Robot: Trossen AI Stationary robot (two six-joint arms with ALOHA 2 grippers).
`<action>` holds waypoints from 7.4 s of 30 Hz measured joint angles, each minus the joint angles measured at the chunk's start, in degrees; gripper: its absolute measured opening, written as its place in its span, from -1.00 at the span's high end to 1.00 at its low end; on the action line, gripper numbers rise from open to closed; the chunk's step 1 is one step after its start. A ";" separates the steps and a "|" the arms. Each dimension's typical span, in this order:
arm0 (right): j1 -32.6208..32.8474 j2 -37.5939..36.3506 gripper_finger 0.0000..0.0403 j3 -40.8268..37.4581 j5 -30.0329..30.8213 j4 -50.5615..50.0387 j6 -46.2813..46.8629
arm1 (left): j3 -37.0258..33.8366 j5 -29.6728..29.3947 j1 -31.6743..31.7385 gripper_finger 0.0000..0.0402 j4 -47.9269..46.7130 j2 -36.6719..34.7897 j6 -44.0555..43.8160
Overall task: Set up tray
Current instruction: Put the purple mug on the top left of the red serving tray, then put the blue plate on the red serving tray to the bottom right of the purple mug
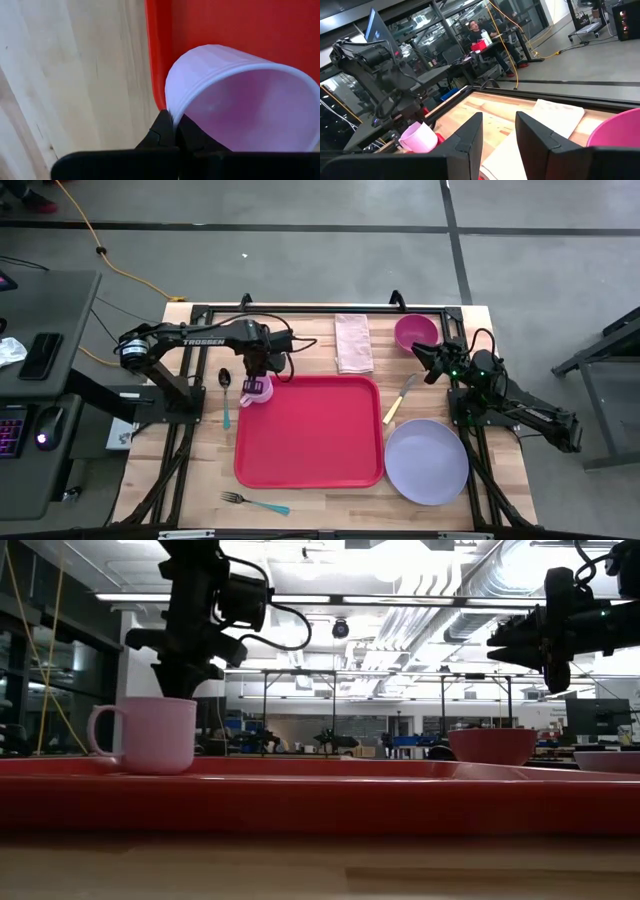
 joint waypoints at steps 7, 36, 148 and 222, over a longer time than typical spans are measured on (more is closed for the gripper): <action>0.00 0.00 0.53 0.00 0.22 0.00 0.00 | 0.00 1.77 0.00 0.93 -0.43 0.00 -0.01; 0.00 0.00 0.53 0.00 0.21 0.00 0.04 | 0.00 2.23 0.00 0.65 -0.74 0.00 -5.80; 0.00 0.02 0.53 0.00 0.18 0.12 -0.15 | -8.37 15.55 -0.04 0.69 9.50 -52.41 -41.95; 0.97 28.15 0.53 41.52 -17.79 -28.92 -16.83 | -47.89 12.76 -0.02 0.71 38.78 -87.45 -43.23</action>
